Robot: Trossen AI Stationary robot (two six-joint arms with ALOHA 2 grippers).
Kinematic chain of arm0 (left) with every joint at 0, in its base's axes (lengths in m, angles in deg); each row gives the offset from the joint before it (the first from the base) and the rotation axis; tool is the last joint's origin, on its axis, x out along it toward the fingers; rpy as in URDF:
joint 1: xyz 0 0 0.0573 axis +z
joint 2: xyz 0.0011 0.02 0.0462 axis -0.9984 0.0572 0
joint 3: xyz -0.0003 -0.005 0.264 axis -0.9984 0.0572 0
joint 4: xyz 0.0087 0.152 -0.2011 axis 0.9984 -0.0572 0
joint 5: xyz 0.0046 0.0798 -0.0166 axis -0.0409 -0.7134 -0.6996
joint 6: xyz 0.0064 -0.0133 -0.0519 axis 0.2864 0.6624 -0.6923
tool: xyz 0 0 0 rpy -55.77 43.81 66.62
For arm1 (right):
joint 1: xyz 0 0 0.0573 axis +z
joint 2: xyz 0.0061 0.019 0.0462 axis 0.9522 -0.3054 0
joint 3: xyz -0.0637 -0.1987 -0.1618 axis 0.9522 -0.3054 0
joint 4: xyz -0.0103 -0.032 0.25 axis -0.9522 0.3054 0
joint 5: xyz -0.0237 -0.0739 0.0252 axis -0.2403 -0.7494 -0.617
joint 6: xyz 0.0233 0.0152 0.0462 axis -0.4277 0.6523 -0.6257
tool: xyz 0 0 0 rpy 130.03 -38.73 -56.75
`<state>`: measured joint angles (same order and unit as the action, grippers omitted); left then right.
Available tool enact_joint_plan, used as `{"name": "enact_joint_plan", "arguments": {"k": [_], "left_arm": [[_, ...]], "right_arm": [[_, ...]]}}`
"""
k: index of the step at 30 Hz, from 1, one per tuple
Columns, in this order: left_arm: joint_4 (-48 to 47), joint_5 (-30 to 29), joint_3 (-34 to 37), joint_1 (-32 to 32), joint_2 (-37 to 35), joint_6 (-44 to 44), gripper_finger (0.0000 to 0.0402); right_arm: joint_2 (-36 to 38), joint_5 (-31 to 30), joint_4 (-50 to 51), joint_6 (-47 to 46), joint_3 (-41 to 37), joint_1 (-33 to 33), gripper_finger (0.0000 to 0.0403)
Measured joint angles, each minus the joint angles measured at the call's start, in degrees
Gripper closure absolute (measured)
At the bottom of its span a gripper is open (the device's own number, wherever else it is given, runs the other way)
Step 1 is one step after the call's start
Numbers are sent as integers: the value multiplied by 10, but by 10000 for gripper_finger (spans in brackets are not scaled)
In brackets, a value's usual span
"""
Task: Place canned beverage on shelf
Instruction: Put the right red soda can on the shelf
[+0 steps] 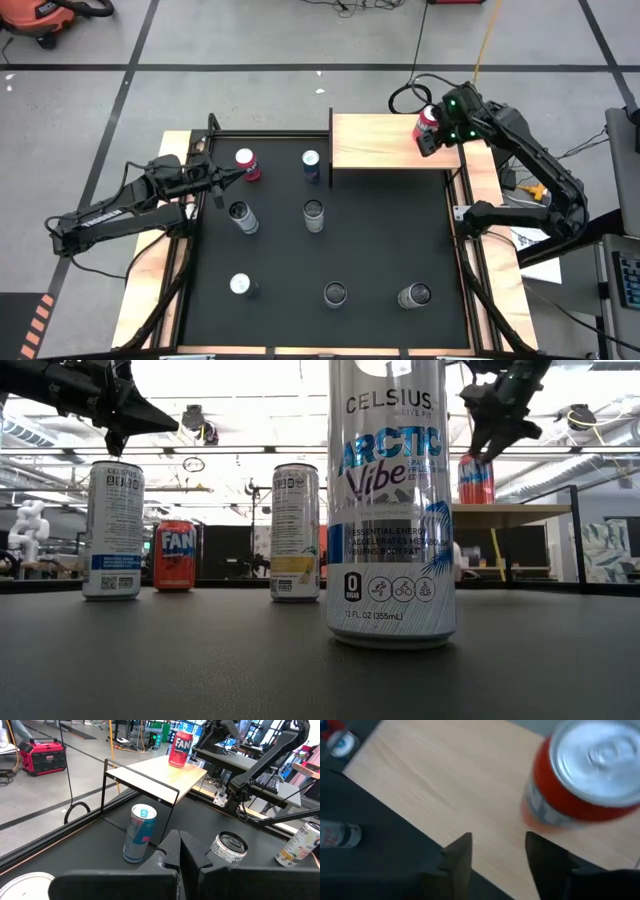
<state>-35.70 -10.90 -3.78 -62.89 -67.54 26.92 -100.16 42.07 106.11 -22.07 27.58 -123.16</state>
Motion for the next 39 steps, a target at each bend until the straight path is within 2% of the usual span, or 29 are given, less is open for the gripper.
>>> {"name": "enact_joint_plan", "arguments": {"k": [7, 15, 21, 30, 35, 39], "left_arm": [[0, 0, 0, 0, 0, 0, 401], [0, 0, 0, 0, 0, 0, 401], [0, 0, 0, 0, 0, 0, 401], [0, 0, 0, 0, 0, 0, 401], [0, 0, 0, 0, 0, 0, 401], [0, 0, 0, 0, 0, 0, 401]], "right_arm": [[0, -1, -44, 0, 0, 5, 333], [0, -4, -47, 0, 0, 4, 396], [0, -48, -47, 0, 0, 4, 399], [-2, -49, -41, 1, 0, 3, 402], [-2, -103, -25, 1, 0, 3, 402], [-2, -110, -25, 2, 0, 3, 403]]}}
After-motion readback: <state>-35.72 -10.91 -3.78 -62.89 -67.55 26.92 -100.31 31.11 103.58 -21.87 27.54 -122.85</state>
